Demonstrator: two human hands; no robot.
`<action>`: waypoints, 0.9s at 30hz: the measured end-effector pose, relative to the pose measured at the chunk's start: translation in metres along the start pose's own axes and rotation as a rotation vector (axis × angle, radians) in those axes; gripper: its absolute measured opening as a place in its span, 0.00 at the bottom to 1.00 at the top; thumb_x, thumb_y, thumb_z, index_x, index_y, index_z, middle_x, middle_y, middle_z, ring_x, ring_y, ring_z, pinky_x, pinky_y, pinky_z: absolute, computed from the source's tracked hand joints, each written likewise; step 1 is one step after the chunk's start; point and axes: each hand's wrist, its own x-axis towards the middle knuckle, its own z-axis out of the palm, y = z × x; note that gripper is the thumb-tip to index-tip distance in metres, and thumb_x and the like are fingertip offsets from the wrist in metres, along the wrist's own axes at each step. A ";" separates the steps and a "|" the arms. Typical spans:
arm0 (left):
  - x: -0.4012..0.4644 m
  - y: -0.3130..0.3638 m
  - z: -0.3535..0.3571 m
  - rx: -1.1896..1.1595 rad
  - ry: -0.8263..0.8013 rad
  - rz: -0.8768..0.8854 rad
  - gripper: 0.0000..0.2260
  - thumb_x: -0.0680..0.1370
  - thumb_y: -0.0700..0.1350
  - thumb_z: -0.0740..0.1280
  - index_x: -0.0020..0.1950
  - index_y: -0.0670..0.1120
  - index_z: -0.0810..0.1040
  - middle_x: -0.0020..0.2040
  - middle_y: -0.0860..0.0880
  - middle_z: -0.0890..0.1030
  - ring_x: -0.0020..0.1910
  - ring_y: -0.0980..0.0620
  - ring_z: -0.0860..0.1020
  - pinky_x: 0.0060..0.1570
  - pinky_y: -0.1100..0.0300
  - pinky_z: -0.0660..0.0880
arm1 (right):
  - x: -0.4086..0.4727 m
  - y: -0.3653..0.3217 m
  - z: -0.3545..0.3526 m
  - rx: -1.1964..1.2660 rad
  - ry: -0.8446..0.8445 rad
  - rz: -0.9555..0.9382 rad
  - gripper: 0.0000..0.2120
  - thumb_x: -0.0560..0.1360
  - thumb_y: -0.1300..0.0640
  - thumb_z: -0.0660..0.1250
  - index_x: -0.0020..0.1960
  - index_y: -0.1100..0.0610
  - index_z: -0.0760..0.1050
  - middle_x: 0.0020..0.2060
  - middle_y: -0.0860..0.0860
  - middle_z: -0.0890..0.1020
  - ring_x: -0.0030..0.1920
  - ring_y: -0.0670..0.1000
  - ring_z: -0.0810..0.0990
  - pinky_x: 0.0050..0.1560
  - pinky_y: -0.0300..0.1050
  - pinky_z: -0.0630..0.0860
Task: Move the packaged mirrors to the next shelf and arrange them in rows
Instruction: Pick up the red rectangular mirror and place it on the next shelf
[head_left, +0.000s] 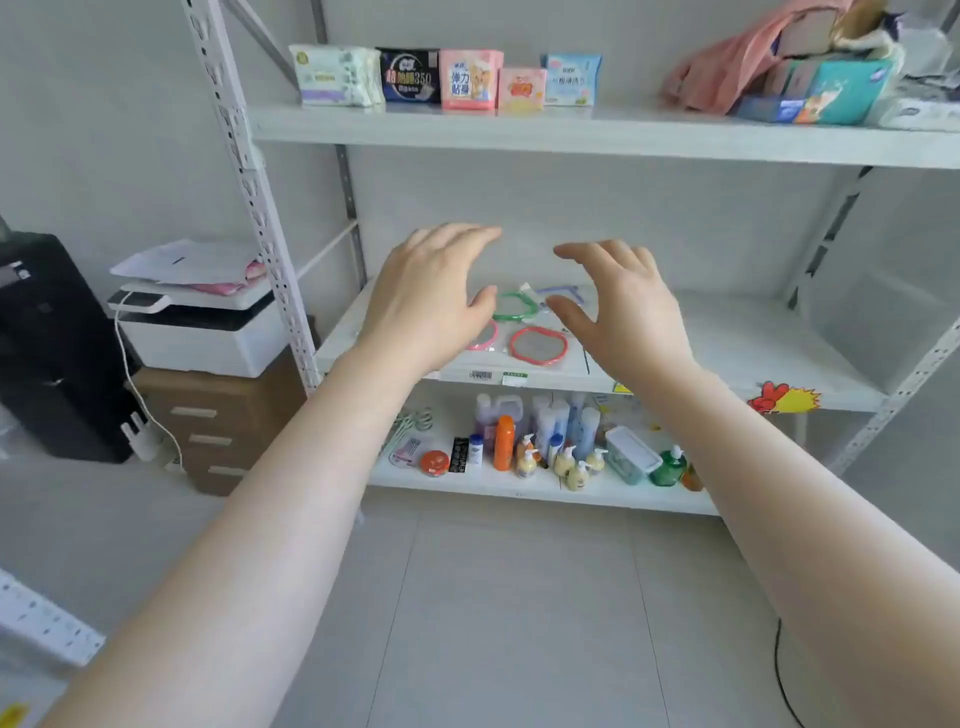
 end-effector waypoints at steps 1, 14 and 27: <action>-0.004 0.000 0.008 0.006 -0.033 -0.013 0.24 0.74 0.47 0.63 0.71 0.50 0.69 0.69 0.50 0.73 0.67 0.46 0.71 0.68 0.55 0.65 | -0.004 0.003 0.008 -0.008 -0.021 0.001 0.22 0.76 0.48 0.65 0.69 0.50 0.70 0.62 0.50 0.75 0.63 0.56 0.70 0.54 0.49 0.71; -0.032 -0.062 0.120 0.081 -0.351 -0.093 0.25 0.75 0.48 0.63 0.72 0.50 0.67 0.70 0.50 0.72 0.68 0.45 0.70 0.68 0.52 0.66 | -0.024 0.052 0.125 -0.083 -0.292 0.145 0.24 0.76 0.51 0.66 0.70 0.52 0.68 0.64 0.54 0.74 0.66 0.58 0.68 0.55 0.51 0.72; 0.017 -0.157 0.228 0.033 -0.526 -0.093 0.22 0.76 0.46 0.61 0.71 0.51 0.69 0.68 0.48 0.74 0.65 0.44 0.72 0.65 0.51 0.68 | 0.025 0.087 0.248 -0.100 -0.450 0.302 0.24 0.75 0.52 0.66 0.70 0.53 0.69 0.63 0.54 0.75 0.65 0.58 0.69 0.56 0.52 0.71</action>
